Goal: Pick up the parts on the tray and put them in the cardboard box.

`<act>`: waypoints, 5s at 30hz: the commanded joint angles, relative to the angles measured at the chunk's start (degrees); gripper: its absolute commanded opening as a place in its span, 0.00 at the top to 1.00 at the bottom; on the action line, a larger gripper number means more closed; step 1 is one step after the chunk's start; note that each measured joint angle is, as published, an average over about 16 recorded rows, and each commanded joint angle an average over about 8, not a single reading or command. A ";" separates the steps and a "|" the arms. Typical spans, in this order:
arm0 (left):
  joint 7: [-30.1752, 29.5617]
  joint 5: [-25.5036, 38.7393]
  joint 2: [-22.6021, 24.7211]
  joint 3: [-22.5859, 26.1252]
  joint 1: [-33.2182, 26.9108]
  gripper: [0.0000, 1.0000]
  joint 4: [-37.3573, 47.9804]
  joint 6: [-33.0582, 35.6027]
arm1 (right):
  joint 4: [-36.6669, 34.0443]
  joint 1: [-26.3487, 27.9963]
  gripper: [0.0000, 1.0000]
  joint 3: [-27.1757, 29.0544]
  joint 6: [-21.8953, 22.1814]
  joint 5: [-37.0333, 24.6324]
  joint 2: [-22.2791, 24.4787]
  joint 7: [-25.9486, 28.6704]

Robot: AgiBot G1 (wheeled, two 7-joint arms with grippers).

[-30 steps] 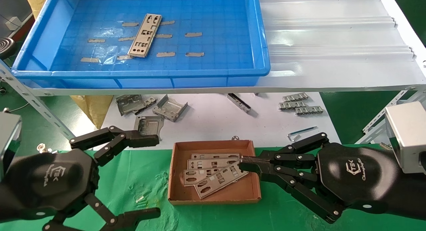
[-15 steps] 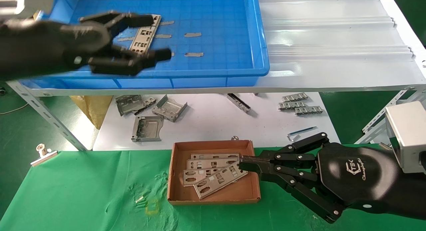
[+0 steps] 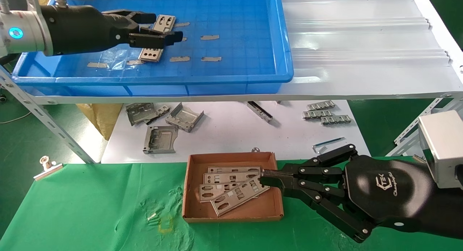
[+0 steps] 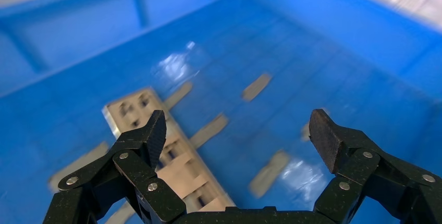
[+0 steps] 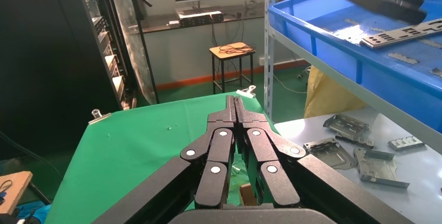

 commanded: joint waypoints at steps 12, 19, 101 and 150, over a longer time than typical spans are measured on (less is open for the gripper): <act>3.80 2.66 4.67 1.28 -3.04 0.00 9.55 -12.09 | 0.00 0.00 0.00 0.00 0.00 0.00 0.00 0.00; 3.84 2.54 6.50 1.13 -3.11 0.00 11.38 -17.85 | 0.00 0.00 0.00 0.00 0.00 0.00 0.00 0.00; 15.29 0.88 5.65 -0.07 -4.01 1.00 8.82 -11.04 | 0.00 0.00 0.00 -0.02 0.01 0.01 0.01 -0.01; 19.21 -15.16 -9.70 19.45 11.66 1.00 -29.08 20.87 | 0.00 0.01 0.00 -0.02 0.01 0.02 0.01 -0.01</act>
